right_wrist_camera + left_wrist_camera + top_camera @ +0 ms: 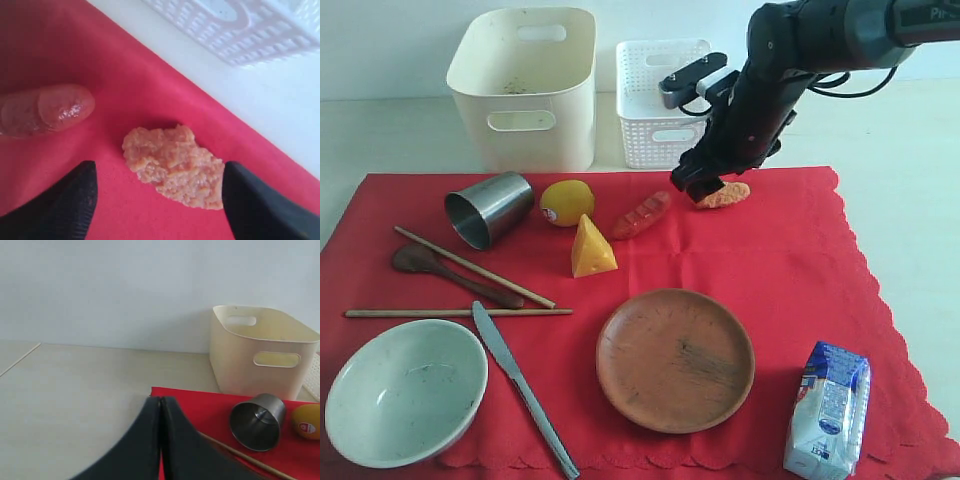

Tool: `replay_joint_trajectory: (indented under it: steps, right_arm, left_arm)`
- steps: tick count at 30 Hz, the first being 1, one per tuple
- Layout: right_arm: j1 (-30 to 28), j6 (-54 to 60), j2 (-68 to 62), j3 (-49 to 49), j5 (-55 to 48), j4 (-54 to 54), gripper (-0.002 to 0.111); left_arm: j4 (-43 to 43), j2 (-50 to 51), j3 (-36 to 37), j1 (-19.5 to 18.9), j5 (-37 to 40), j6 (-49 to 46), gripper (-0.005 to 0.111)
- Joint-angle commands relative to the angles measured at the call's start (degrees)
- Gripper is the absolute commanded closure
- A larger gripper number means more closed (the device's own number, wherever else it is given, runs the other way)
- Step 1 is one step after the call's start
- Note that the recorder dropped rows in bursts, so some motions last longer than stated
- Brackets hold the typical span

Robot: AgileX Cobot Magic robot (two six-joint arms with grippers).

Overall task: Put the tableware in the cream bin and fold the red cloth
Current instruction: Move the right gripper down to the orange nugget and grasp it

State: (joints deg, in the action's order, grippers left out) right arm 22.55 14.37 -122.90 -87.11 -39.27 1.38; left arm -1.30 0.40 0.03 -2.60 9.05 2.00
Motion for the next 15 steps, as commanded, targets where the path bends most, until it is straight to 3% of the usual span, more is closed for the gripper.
replay_joint_trajectory:
  steps: [1, 9, 12, 15]
  right_arm:
    - [0.12, 1.08, -2.51, -0.01, 3.35, -2.01, 0.039]
    - [0.12, 1.08, -5.65, -0.01, 4.93, -3.38, 0.04]
    - [0.12, 1.08, -5.89, -0.01, 4.92, -3.5, 0.048]
    - [0.12, 1.08, -5.88, -0.01, 4.92, -3.5, 0.062]
  left_arm:
    - [-0.26, -0.4, -0.03, -0.13, -0.33, -0.16, 0.106]
    - [-0.26, -0.4, -0.03, -0.13, -0.33, -0.16, 0.106]
    - [-0.26, -0.4, -0.03, -0.13, -0.33, -0.16, 0.106]
    - [-0.26, -0.4, -0.03, -0.13, -0.33, -0.16, 0.106]
